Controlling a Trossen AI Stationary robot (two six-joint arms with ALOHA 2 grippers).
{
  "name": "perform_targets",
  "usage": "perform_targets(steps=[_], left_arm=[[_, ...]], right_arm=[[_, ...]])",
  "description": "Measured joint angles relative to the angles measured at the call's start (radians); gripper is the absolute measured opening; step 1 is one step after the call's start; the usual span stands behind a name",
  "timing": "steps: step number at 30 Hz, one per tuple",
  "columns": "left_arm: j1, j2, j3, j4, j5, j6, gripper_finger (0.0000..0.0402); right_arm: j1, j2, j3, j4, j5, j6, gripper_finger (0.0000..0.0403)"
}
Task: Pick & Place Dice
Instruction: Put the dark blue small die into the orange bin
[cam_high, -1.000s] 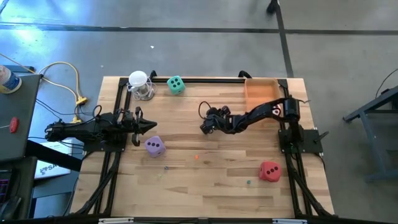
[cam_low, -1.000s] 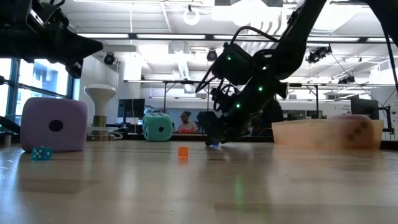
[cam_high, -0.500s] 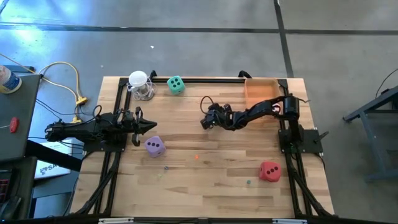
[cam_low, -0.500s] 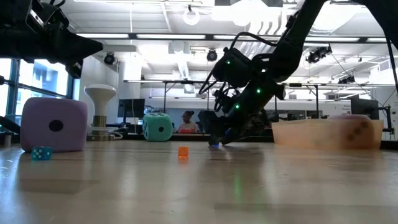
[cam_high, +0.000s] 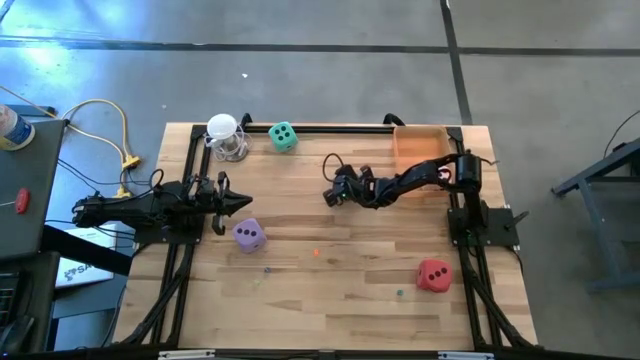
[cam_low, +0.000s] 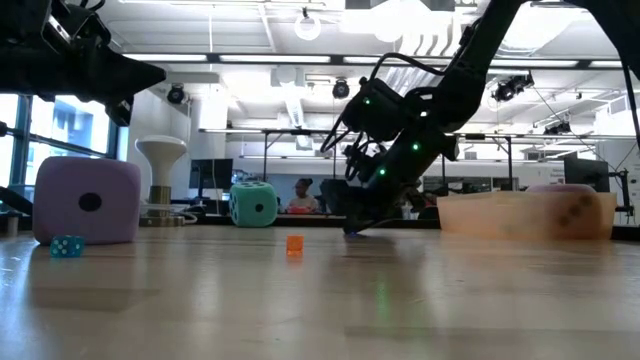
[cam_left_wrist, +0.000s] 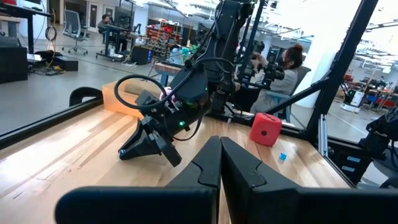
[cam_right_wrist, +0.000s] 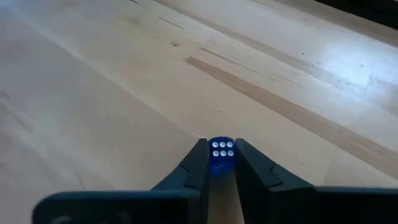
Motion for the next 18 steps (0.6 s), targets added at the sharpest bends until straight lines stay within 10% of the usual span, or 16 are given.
perform_targets(steps=[10, 18], left_arm=[[0.000, 0.000, 0.000, -0.004, 0.000, -0.005, 0.0000], [0.000, 0.000, 0.000, -0.022, 0.000, -0.008, 0.0000]], right_arm=[[0.008, -0.082, -0.005, -0.150, -0.014, -0.050, 0.0038], [0.030, -0.316, -0.004, -0.527, 0.193, 0.020, 0.0038]])
